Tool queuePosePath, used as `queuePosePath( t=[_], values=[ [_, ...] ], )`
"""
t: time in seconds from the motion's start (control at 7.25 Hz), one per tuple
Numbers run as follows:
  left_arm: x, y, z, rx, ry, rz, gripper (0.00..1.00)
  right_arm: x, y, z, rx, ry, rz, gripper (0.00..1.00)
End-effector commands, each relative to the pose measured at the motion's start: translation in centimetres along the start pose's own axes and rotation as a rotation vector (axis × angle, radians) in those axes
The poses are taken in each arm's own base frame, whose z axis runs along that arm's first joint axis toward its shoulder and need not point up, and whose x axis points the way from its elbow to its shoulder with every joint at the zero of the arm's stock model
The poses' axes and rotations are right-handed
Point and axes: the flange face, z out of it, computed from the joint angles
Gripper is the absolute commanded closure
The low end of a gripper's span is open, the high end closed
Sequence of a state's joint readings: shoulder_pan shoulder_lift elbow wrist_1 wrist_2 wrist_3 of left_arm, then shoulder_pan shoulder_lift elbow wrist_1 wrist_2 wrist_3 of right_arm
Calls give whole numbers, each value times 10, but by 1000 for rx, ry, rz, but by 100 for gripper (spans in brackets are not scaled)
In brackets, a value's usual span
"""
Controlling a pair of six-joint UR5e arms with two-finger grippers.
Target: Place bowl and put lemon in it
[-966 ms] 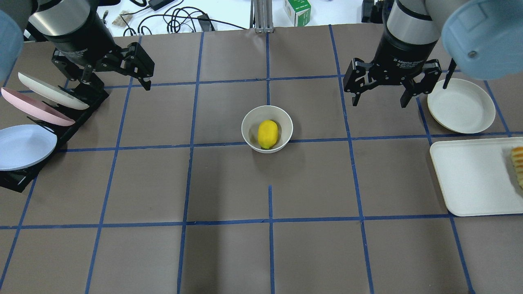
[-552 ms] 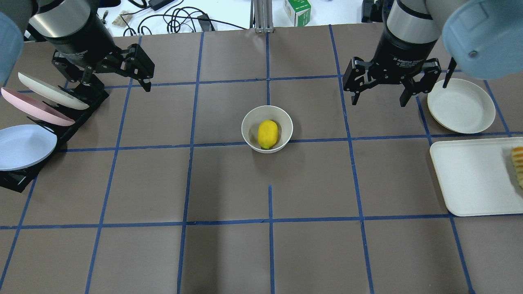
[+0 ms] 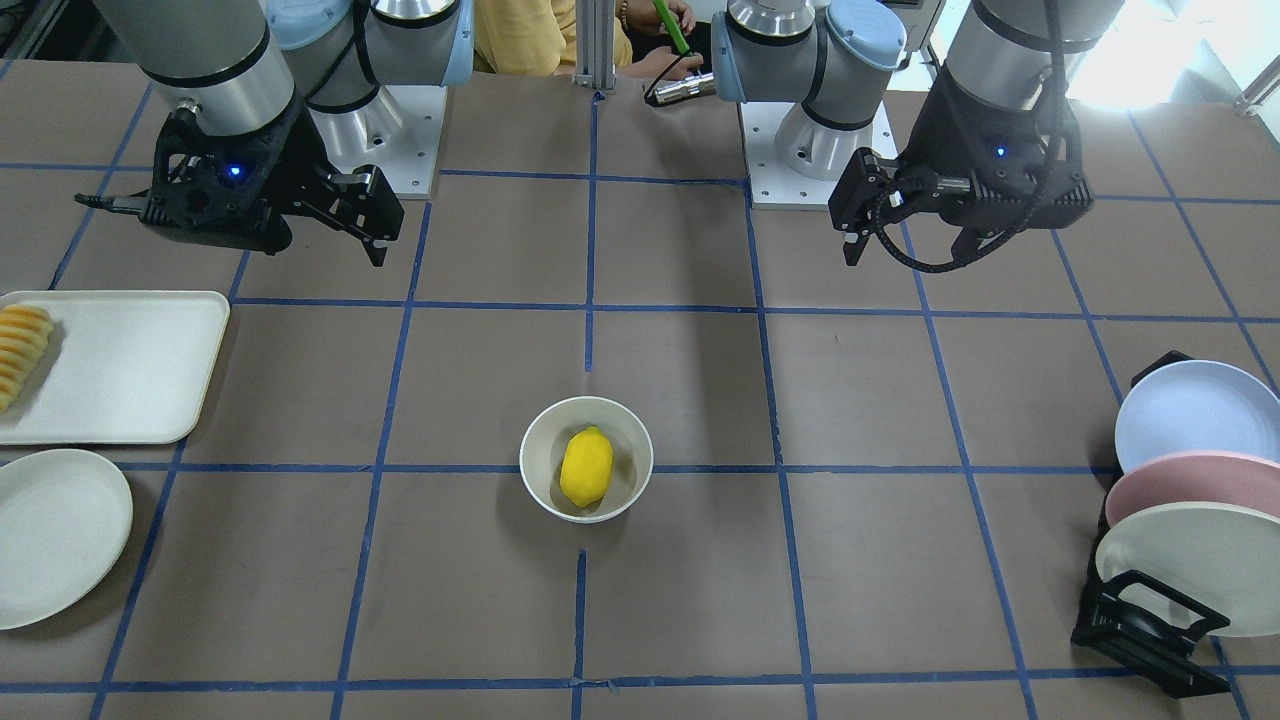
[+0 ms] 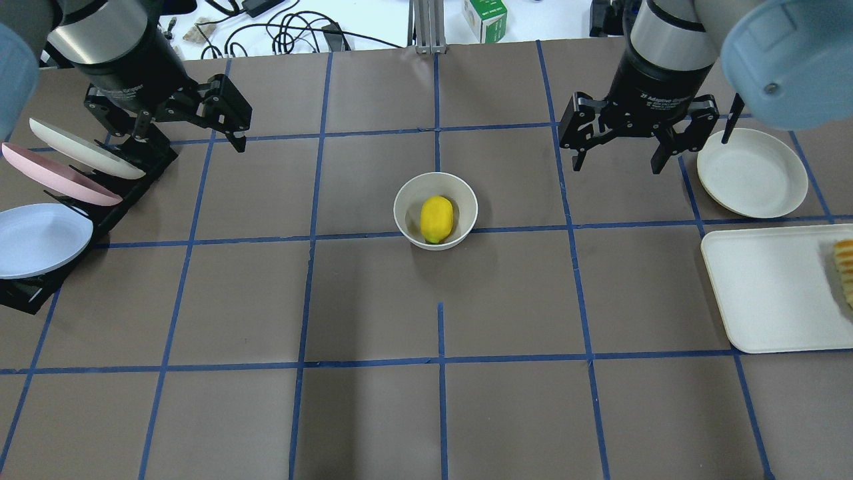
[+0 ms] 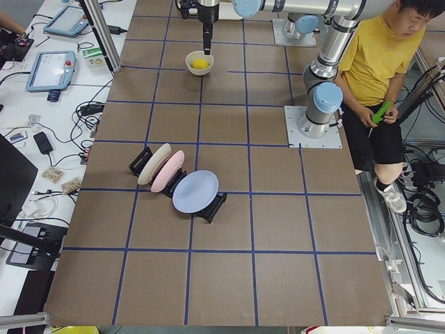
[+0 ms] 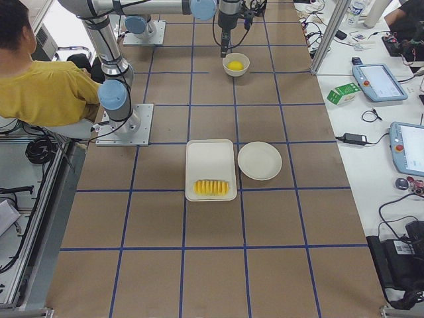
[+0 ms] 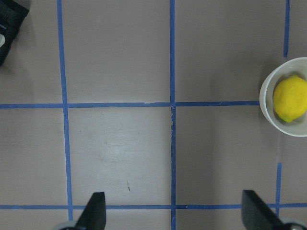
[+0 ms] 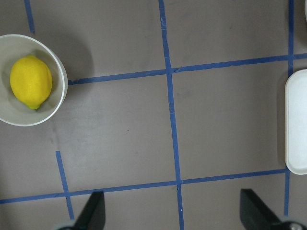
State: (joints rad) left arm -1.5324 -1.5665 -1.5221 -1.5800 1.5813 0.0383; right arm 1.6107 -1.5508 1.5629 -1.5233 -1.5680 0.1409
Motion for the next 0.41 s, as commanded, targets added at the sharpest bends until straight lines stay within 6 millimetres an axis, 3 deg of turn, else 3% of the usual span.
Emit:
queuePosePath(
  t=[0.0, 0.28],
  values=[
    [0, 0, -1, 2, 0, 0, 0, 0, 0, 0, -2, 0, 2, 0],
    [0, 0, -1, 2, 0, 0, 0, -1, 1, 1, -6, 1, 0, 0]
  ],
)
